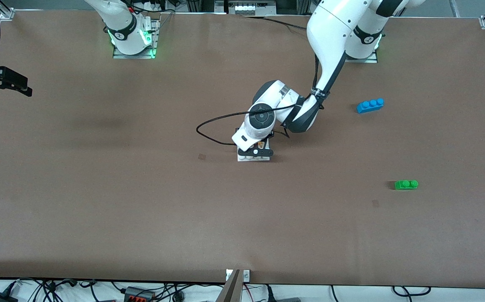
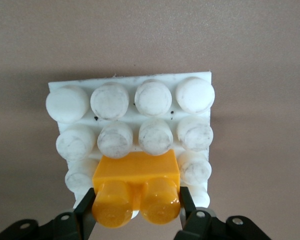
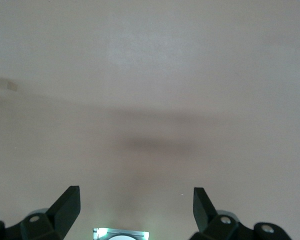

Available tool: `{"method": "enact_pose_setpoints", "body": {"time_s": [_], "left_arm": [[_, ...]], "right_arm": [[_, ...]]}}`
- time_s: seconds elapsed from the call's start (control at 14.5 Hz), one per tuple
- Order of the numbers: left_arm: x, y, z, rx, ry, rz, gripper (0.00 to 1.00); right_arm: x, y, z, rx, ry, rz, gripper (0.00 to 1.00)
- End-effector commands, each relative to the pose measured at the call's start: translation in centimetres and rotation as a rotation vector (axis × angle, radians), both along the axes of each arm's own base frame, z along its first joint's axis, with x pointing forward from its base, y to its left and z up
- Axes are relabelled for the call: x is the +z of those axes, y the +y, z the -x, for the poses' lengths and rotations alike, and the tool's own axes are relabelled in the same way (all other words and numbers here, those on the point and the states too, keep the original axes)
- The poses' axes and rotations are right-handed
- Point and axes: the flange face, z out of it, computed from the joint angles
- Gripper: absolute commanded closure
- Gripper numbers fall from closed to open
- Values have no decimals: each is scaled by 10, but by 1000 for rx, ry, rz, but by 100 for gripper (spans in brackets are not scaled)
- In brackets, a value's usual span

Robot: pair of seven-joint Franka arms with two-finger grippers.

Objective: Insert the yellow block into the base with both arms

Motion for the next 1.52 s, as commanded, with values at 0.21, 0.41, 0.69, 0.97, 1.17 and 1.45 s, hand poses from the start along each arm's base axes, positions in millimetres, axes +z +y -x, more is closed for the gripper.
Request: {"method": "enact_pose_setpoints", "body": {"time_s": [0.21,0.41,0.69,0.97,1.17,1.45], "left_arm": [[46,20,-23,25,-4,-15,0],[98,60,-49,77,-4,-5,0],[137,113,-73,131,-29,-53,0],[159,268,-110,-47,69,7,0],[202,356,-113,-6,14,-16,0],[272,437,-105,-35,-66,-57,0]], "right_arm": [[3,4,5,-1,-4,-3,0],[3,3,4,-3,-6,-3,0],[2,3,4,-3,-3,-3,0],[2,3,4,-3,-4,-3,0],[3,4,4,-1,-6,-3,0],[3,11,4,10,-6,-3,0]]}}
